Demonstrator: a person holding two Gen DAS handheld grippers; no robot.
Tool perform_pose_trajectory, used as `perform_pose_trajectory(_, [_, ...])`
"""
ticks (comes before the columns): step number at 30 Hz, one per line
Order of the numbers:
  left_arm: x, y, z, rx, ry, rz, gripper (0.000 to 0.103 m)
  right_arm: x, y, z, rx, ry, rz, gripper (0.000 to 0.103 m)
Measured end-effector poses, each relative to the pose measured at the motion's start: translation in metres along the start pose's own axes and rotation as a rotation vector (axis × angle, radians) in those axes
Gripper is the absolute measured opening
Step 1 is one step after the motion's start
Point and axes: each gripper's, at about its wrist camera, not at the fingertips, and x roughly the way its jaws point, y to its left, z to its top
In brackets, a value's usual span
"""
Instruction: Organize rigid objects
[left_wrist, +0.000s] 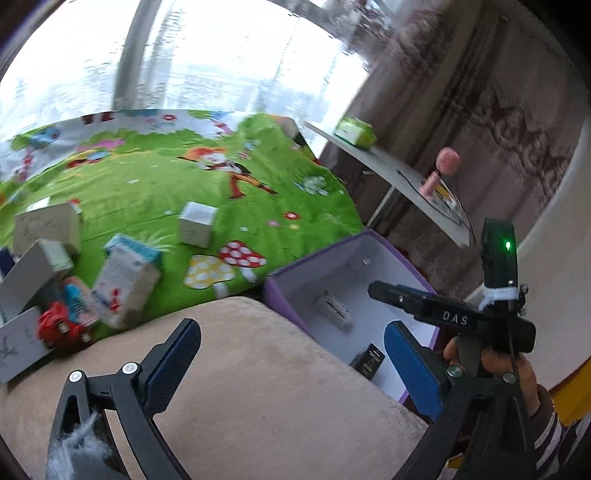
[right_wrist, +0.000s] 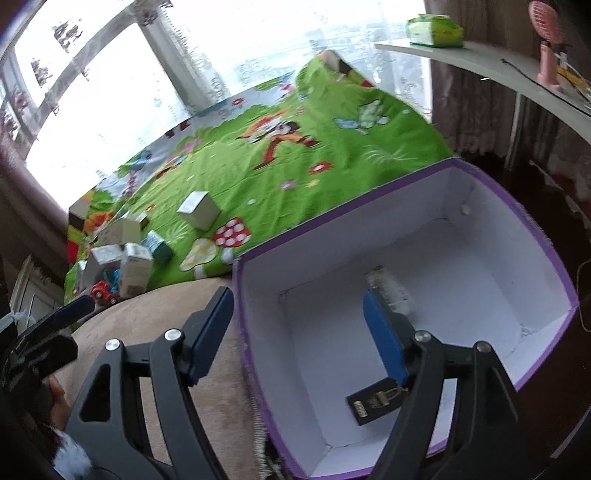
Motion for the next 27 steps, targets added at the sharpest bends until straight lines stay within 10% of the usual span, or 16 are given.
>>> perform_pose_trajectory(27, [-0.089, 0.134, -0.05, -0.353, -0.167, 0.166, 0.1, 0.054, 0.164, -0.016, -0.547, 0.077, -0.027, 0.086])
